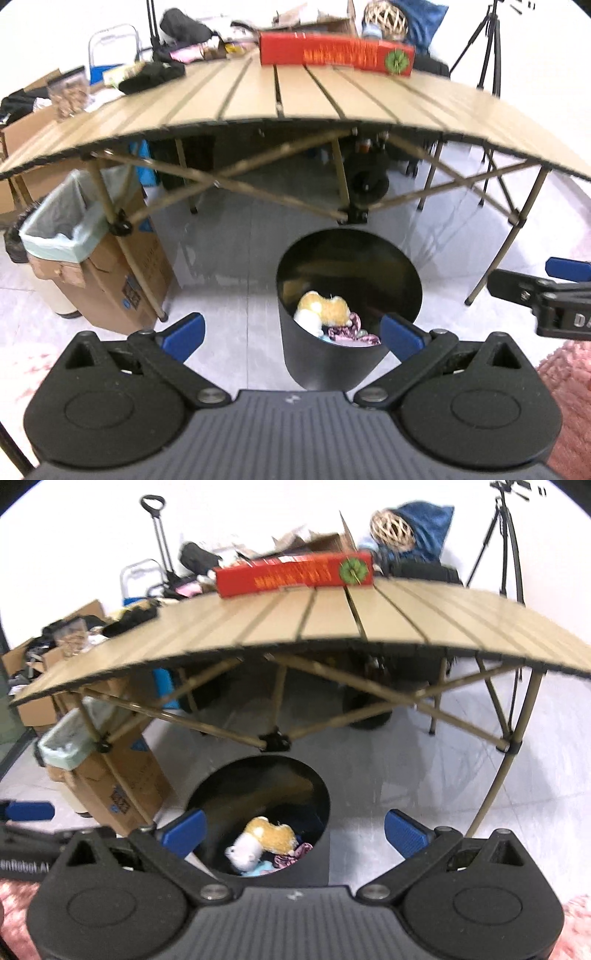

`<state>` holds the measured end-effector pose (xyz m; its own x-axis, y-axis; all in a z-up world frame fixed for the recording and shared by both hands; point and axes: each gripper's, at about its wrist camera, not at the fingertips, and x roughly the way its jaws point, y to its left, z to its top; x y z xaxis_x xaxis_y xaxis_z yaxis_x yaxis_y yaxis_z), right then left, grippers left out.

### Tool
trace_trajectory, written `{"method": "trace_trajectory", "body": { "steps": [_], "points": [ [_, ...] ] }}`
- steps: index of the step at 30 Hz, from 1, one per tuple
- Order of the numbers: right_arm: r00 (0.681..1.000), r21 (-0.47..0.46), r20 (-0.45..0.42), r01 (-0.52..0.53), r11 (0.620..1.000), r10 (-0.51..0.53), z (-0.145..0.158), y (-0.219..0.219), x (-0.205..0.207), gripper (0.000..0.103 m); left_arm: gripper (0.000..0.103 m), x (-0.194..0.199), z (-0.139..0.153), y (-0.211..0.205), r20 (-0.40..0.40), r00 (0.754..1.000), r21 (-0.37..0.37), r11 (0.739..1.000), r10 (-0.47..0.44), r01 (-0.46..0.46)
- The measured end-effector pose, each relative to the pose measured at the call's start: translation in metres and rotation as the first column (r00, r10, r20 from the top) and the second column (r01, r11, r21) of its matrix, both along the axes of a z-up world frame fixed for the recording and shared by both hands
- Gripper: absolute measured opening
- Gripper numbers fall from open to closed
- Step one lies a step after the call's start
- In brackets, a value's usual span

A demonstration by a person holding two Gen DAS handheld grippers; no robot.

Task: Collect trash

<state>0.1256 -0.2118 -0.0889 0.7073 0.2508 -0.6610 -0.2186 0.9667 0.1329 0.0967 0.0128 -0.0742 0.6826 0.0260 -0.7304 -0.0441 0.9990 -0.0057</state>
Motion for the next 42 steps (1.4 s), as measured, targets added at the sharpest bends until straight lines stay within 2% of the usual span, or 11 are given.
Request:
{"method": "trace_trajectory", "body": {
  "steps": [8, 13, 18, 42],
  "points": [
    [0.995, -0.001, 0.082, -0.054, 0.999, 0.053, 0.037, 0.003, -0.055, 0.103, 0.103, -0.05, 0.021, -0.002, 0.078, 0.996, 0.015, 0.999, -0.042, 0.041],
    [0.994, 0.004, 0.075, -0.085, 0.996, 0.084, 0.046, 0.005, -0.084, 0.103, 0.103, -0.075, 0.03, -0.006, 0.123, 0.99, 0.024, 0.998, -0.068, 0.066],
    [0.994, 0.001, 0.062, -0.09, 0.996, 0.09, 0.048, 0.006, -0.105, 0.103, 0.103, -0.086, 0.034, -0.008, 0.132, 0.987, 0.023, 0.996, -0.087, 0.085],
    [0.996, 0.012, 0.064, -0.069, 0.998, 0.068, 0.049, 0.004, -0.111, 0.103, 0.103, -0.094, 0.038, -0.015, 0.157, 0.981, 0.032, 0.994, -0.11, 0.107]
  ]
}}
